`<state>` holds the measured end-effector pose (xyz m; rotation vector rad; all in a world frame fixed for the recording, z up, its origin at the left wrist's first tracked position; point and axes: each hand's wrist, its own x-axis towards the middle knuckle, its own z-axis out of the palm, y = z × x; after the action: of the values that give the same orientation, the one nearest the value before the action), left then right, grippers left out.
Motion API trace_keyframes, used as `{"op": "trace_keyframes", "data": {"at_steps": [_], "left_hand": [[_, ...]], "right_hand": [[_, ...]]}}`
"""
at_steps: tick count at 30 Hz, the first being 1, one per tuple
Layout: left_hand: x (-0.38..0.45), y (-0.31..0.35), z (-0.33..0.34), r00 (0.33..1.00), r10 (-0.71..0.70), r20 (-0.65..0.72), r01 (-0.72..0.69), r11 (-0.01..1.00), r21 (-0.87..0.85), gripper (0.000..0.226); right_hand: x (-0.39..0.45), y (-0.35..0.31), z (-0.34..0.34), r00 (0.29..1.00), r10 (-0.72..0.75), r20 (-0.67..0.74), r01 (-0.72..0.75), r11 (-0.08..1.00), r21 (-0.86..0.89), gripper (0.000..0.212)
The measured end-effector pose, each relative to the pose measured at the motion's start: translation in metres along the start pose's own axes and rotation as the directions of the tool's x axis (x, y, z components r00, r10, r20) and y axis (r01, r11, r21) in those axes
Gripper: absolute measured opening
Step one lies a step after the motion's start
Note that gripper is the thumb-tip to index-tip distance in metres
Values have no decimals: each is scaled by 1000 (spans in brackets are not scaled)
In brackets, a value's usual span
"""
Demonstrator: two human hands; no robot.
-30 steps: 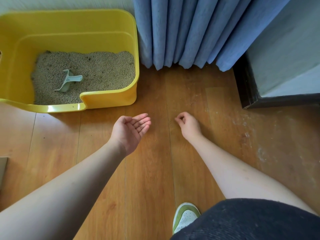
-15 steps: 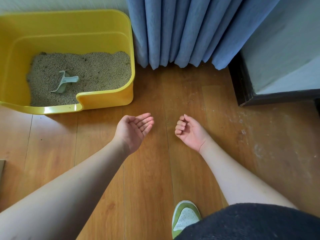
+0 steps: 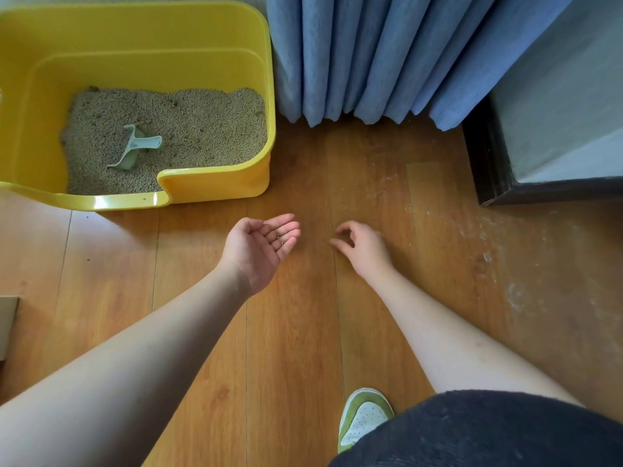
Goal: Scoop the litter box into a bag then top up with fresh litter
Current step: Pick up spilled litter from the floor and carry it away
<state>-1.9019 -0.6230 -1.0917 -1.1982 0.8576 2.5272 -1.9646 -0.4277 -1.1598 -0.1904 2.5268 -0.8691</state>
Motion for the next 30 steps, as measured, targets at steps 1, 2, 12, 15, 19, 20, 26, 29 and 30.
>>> {"op": "trace_keyframes", "data": {"at_steps": [1, 2, 12, 15, 19, 20, 26, 29, 30], "left_hand": [[0, 1, 1, 1000, -2, 6, 2, 1000, -5, 50], [0, 1, 1, 1000, -4, 12, 4, 1000, -12, 50], [-3, -1, 7, 1000, -9, 20, 10, 1000, -17, 51], [-2, 1, 6, 1000, -9, 24, 10, 1000, -27, 51], [-1, 3, 2, 1000, -6, 24, 6, 1000, -24, 50], [-1, 3, 1, 1000, -6, 23, 7, 1000, -22, 50], [2, 3, -4, 1000, -2, 17, 3, 1000, -26, 50], [1, 4, -5, 1000, 1, 8, -1, 1000, -17, 50], [1, 4, -6, 1000, 4, 5, -4, 1000, -16, 51]], "right_hand": [[1, 1, 2, 1000, -13, -11, 13, 999, -41, 24], [1, 3, 4, 1000, -19, -21, 17, 997, -72, 23], [7, 3, 12, 998, 27, -59, -35, 987, -155, 13], [6, -2, 3, 992, 103, -69, -98, 992, 79, 16], [3, -7, -16, 932, 294, 210, -313, 367, 876, 22], [2, -7, -21, 930, 247, 271, -316, 162, 935, 16], [4, 0, -26, 933, 63, 355, -348, -102, 932, 7], [5, 0, -23, 935, 100, 340, -344, 23, 939, 19], [6, -1, -21, 936, 136, 324, -339, 101, 935, 21]]}}
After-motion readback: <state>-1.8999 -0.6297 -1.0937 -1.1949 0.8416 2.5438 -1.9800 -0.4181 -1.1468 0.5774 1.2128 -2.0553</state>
